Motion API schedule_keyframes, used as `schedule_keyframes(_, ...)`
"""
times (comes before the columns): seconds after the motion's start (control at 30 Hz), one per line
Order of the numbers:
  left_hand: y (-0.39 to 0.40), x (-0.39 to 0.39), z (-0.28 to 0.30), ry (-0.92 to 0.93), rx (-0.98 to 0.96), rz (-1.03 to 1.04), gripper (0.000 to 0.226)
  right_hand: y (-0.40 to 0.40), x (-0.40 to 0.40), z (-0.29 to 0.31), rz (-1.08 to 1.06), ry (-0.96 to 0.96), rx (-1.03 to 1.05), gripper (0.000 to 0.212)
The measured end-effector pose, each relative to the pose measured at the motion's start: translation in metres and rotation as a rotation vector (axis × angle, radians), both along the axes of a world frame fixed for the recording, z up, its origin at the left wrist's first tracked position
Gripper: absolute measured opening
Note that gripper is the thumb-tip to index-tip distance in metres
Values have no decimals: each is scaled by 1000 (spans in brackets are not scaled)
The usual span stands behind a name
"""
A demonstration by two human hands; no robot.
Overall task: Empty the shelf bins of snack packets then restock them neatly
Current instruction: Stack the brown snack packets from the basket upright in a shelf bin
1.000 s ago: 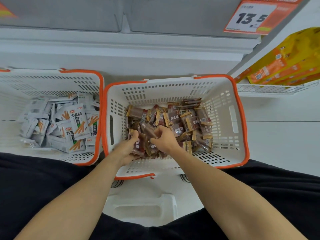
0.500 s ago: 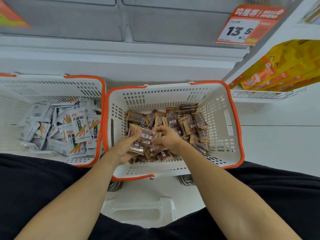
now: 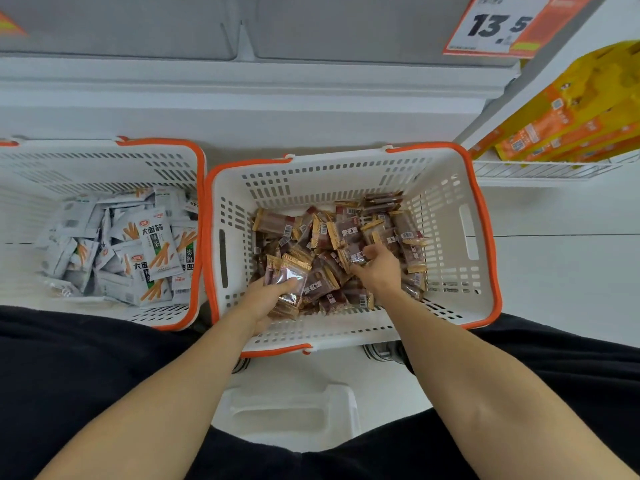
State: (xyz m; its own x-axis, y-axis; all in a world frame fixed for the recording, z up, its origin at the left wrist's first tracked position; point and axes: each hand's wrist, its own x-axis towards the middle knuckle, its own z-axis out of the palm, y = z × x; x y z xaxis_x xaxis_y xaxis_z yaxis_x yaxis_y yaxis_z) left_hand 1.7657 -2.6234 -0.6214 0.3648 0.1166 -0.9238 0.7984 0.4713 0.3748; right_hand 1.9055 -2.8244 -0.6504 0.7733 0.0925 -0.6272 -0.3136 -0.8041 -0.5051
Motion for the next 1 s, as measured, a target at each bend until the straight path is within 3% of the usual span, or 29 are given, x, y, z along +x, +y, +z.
schedule_keyframes(0.17,-2,3,-3,-11,-26,74,37,24,18,-22,179,-180,56,59)
schedule_keyframes(0.23,-1,3,-7,4,-8,71,39,37,39,-33,323,-271,15,72)
schedule_keyframes(0.3,1,4,-10,-9,4,57,40,43,62,-45,487,-228,-85,77)
schedule_keyframes(0.4,2,5,-20,-22,42,40,47,42,88,-47,677,-133,-221,46)
schedule_keyframes(0.43,1,8,-20,-21,45,42,45,41,95,-42,667,-131,-216,37)
schedule_keyframes(0.5,-3,15,-20,-20,33,95,41,41,106,-28,569,-55,-158,40)
schedule_keyframes(0.57,-6,24,-20,-39,57,146,39,42,113,-10,472,117,-43,53)
schedule_keyframes(0.63,-7,33,-20,-81,77,194,36,44,111,11,388,348,138,51)
schedule_keyframes(0.7,-8,40,-18,-122,27,232,37,50,96,23,403,453,180,46)
schedule_keyframes(0.77,-9,45,-13,-156,-26,238,47,57,71,23,387,477,177,43)
schedule_keyframes(0.9,-5,42,-15,-171,-24,176,50,49,40,10,165,697,418,44)
schedule_keyframes(0.93,-4,39,-16,-147,-20,175,46,42,42,6,145,691,433,46)
schedule_keyframes(1.0,-4,34,-17,-97,-18,180,38,25,54,-6,222,428,270,50)
